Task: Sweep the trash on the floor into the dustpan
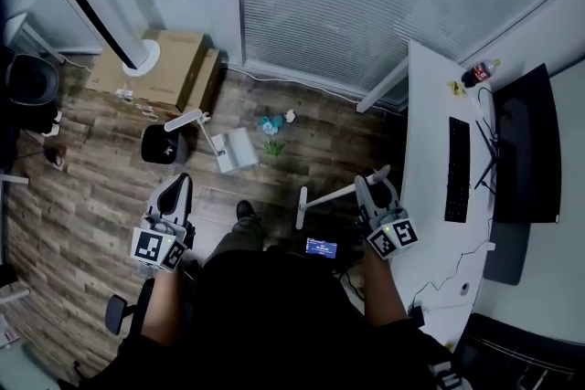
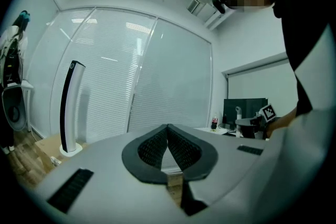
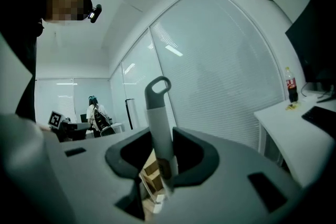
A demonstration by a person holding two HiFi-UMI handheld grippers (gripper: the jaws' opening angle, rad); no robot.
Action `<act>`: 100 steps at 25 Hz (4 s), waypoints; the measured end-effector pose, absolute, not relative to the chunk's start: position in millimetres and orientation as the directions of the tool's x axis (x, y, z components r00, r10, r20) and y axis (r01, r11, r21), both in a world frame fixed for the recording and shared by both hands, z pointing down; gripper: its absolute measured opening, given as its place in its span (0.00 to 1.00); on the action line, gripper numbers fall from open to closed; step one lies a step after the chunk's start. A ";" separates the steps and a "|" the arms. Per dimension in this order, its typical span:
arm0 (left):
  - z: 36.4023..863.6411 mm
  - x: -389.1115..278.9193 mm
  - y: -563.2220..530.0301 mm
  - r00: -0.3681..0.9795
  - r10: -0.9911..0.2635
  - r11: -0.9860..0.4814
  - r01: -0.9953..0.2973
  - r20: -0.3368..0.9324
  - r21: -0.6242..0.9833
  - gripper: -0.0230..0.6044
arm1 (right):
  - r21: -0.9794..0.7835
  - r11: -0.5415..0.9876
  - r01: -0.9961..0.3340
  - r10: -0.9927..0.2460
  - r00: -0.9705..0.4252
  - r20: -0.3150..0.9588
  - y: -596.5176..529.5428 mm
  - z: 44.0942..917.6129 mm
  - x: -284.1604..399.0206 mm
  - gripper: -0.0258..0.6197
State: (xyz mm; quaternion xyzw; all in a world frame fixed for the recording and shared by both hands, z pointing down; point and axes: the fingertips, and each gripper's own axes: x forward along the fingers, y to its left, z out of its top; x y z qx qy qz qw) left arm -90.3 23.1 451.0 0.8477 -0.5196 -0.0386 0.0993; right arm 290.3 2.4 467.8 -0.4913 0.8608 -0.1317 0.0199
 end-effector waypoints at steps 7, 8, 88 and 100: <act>475.1 -125.4 -44.7 0.511 -0.841 -0.503 -0.859 0.179 0.093 0.06 | -0.177 0.531 -0.829 -0.819 -0.556 0.141 -40.4 458.1 269.3 0.21; 477.4 -128.5 -53.3 0.522 -0.832 -0.520 -0.852 0.186 0.068 0.06 | -0.175 0.531 -0.829 -0.820 -0.555 0.138 -48.5 454.6 267.6 0.21; 708.6 -139.7 -154.3 0.342 -0.170 -0.778 -0.622 0.924 0.086 0.24 | 0.048 0.989 -0.139 -0.143 -0.834 0.533 -347.3 648.4 146.7 0.21; 706.3 -132.0 -155.2 0.356 -0.189 -0.780 -0.621 0.915 0.081 0.24 | -0.189 0.930 -0.315 -0.264 -0.931 0.252 -331.6 643.1 53.7 0.23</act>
